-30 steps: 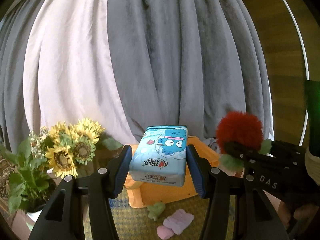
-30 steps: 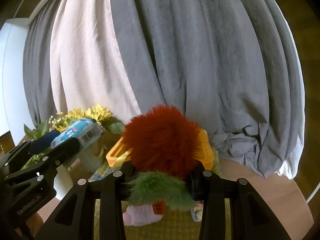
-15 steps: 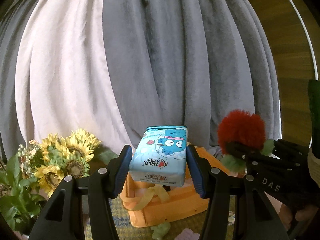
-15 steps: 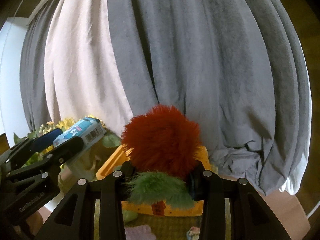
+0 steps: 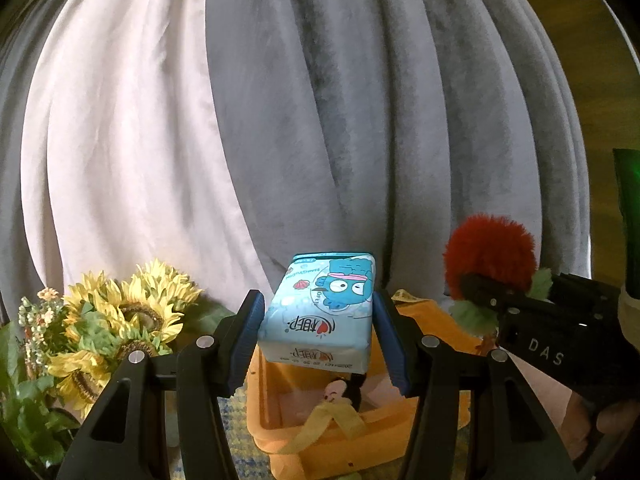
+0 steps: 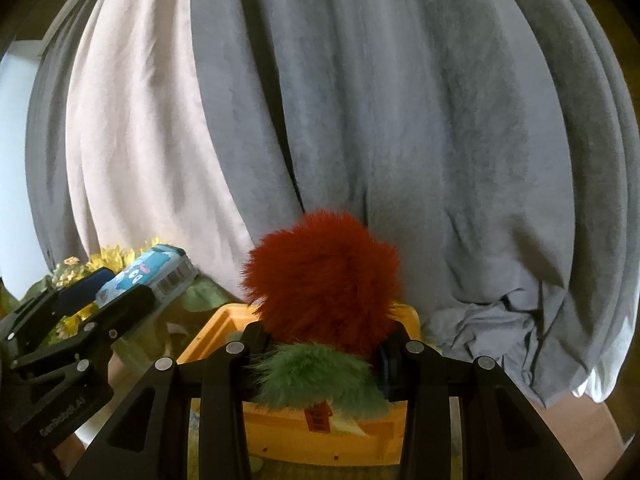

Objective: Organize soft objects

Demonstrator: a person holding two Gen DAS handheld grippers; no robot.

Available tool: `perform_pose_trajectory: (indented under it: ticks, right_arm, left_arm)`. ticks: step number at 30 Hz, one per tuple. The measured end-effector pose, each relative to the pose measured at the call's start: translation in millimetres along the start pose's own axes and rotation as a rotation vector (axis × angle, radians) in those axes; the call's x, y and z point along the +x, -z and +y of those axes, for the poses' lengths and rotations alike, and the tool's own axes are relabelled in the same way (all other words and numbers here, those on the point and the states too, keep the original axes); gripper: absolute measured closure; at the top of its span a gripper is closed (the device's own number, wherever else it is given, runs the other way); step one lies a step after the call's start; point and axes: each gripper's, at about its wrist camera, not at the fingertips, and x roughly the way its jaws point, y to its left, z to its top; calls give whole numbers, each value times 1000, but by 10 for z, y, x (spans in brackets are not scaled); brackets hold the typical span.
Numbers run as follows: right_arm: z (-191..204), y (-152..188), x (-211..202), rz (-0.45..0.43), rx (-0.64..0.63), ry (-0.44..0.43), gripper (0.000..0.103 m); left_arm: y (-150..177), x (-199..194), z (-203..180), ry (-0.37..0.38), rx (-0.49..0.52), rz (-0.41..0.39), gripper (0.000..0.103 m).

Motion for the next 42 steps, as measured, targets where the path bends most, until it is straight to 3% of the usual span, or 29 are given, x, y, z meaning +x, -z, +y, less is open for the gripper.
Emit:
perform_pose_trajectory:
  ticks: [13, 32, 33, 36, 39, 42]
  right_arm:
    - [-118, 111, 662, 118, 21, 3, 64]
    - [-280, 419, 1337, 342, 46, 15, 62]
    - [-292, 434, 1364, 355, 52, 8, 61]
    - [-313, 452, 1400, 372, 61, 3, 43]
    - [-295, 442, 1379, 364, 43, 10, 43]
    - [-292, 405, 1321, 350, 34, 25, 33]
  left_arm:
    - [166, 511, 29, -14, 18, 57, 49]
    - [505, 1189, 9, 22, 45, 236, 48]
    - [515, 1196, 20, 20, 46, 239, 48]
    - [537, 1226, 8, 25, 47, 245, 39]
    - [517, 1225, 0, 17, 49, 241, 37]
    - [492, 1154, -3, 7, 50, 230, 31]
